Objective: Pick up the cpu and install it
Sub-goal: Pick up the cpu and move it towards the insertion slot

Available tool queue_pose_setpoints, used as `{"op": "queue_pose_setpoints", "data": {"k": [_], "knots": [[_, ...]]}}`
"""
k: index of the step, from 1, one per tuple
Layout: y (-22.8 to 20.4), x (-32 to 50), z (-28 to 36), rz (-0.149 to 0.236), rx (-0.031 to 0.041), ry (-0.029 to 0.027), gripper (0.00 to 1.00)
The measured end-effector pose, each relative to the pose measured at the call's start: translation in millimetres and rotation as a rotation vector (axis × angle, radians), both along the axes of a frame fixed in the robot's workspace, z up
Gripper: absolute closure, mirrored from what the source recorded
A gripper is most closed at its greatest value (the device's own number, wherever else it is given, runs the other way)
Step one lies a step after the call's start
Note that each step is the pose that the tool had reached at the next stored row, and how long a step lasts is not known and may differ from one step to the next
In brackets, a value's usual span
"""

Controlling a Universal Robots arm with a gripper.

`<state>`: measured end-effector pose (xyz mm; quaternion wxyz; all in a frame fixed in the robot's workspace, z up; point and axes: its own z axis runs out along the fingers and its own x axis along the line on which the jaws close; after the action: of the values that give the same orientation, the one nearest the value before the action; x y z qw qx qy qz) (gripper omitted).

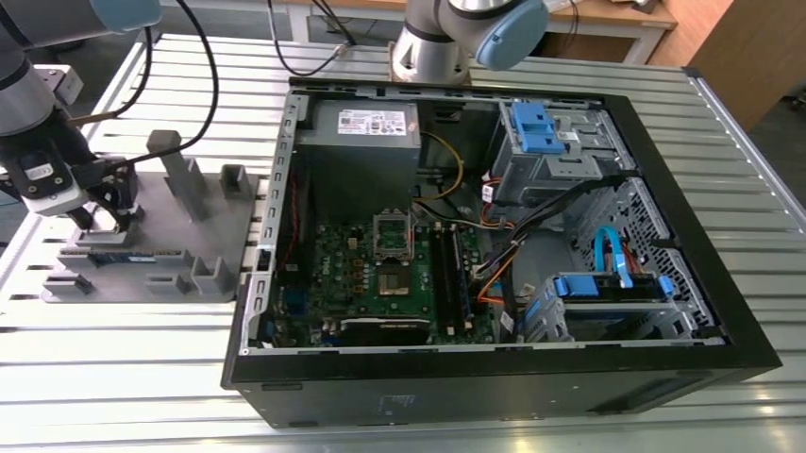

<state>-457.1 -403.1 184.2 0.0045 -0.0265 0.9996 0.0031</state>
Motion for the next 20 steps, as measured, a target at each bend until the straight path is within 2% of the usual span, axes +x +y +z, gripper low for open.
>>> {"op": "queue_pose_setpoints", "data": {"k": [3,11,17,20], "knots": [[-0.1,0.0,0.1,0.0,-0.0001,-0.0012,0.46],[0.0,-0.2,0.5,0.001,-0.0001,-0.0092,0.46],[-0.1,-2.3,0.2,0.002,0.0,-0.0234,0.46],[0.0,-2.6,0.0,0.003,0.0001,-0.0265,0.46]]}}
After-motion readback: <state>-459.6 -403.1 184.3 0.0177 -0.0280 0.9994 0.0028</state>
